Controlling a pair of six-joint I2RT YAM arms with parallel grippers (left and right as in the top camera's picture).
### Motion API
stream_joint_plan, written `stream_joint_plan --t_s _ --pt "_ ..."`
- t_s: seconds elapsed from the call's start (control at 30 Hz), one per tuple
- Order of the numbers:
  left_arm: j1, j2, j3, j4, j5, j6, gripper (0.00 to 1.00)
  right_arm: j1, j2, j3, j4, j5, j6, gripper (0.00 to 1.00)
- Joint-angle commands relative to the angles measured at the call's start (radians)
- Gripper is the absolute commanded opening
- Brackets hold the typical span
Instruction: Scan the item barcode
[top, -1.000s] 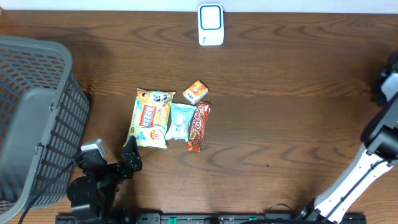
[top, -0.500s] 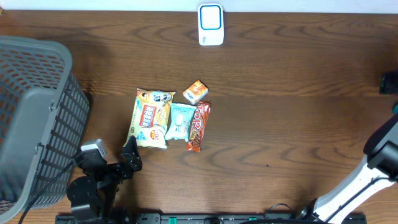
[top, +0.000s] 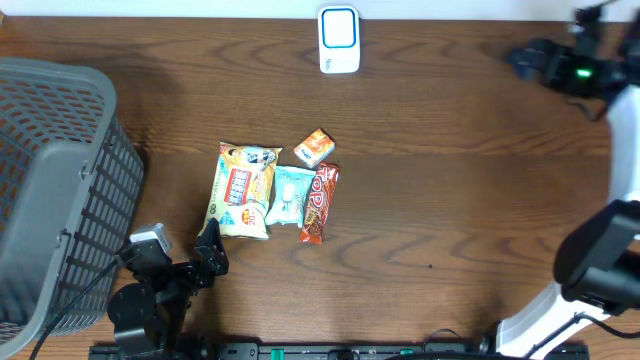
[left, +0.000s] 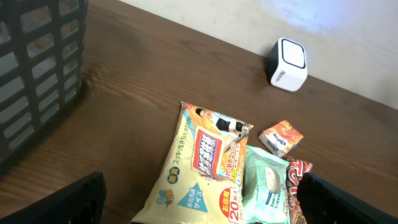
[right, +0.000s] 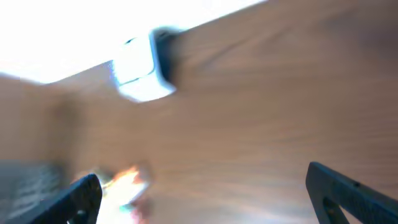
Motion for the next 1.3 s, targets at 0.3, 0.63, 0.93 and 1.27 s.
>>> stream_joint_plan --t_s 0.3,0.63,0.93,1.27 --pt "0.002 -0.003 -0.002 0.003 0.012 -0.005 0.98 0.799 0.073 -0.004 -0.195 0.4 0.148 0.79" --pt "0.002 -0.003 -0.002 0.003 0.012 -0.005 0.98 1.039 0.204 -0.004 -0.191 0.583 0.651 0.99" --pt "0.002 -0.003 -0.002 0.003 0.012 -0.005 0.98 1.036 0.233 -0.011 -0.187 0.522 0.769 0.85" --pt "0.002 -0.003 -0.002 0.003 0.012 -0.005 0.98 1.036 0.233 -0.167 -0.027 0.44 0.869 0.66"
